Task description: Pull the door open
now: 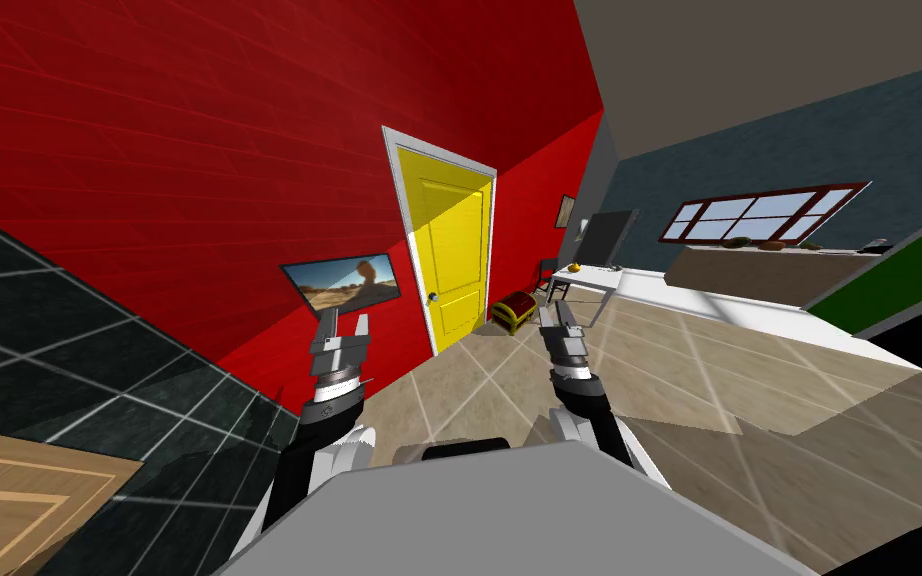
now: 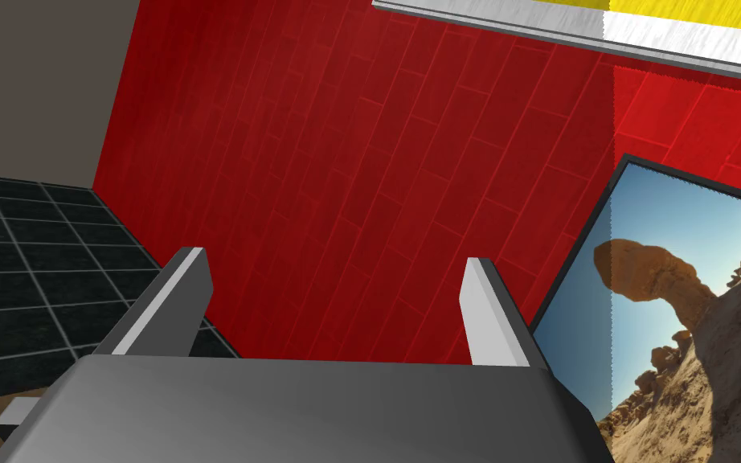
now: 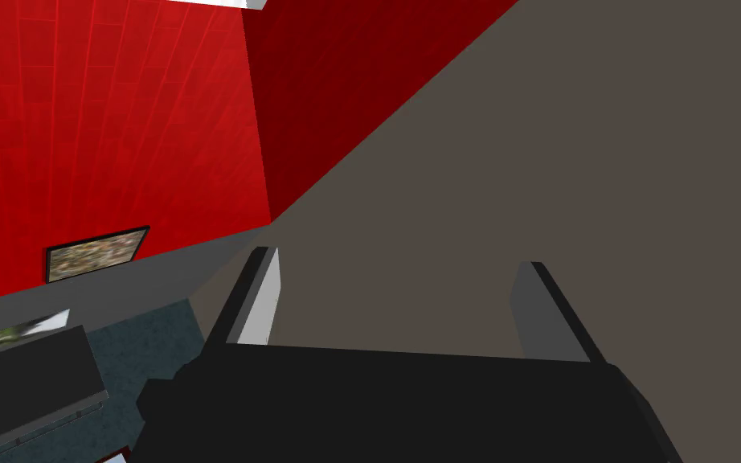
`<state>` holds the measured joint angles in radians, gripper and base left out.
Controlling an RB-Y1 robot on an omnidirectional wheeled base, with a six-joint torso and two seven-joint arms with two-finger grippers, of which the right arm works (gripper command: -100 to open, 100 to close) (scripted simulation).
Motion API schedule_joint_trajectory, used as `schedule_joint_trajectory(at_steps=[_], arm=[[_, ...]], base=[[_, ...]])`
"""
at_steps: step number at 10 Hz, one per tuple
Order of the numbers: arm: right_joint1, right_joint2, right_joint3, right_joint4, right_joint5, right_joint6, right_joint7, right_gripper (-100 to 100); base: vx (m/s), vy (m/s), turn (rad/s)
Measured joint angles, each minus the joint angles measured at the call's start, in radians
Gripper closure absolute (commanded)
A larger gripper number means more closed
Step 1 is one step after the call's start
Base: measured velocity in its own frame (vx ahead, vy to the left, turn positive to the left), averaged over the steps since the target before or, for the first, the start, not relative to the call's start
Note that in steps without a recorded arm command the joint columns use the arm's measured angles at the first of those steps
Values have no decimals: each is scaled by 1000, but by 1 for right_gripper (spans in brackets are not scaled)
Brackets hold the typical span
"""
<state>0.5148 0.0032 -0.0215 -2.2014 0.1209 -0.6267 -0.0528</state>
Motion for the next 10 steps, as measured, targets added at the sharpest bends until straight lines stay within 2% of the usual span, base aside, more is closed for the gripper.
schedule_joint_trajectory(at_steps=[3, 6, 9, 10], arm=[[-26, -17, 8, 59, 2, -6, 52, -100], [-40, -36, 20, 129, 2, -26, 119, -100], [-56, -49, 34, 181, 6, -30, 181, -100], [-72, -58, 31, 211, 3, -35, 199, -100]], base=[[98, 65, 34], [134, 64, 53], [87, 35, 46], [96, 31, 47]])
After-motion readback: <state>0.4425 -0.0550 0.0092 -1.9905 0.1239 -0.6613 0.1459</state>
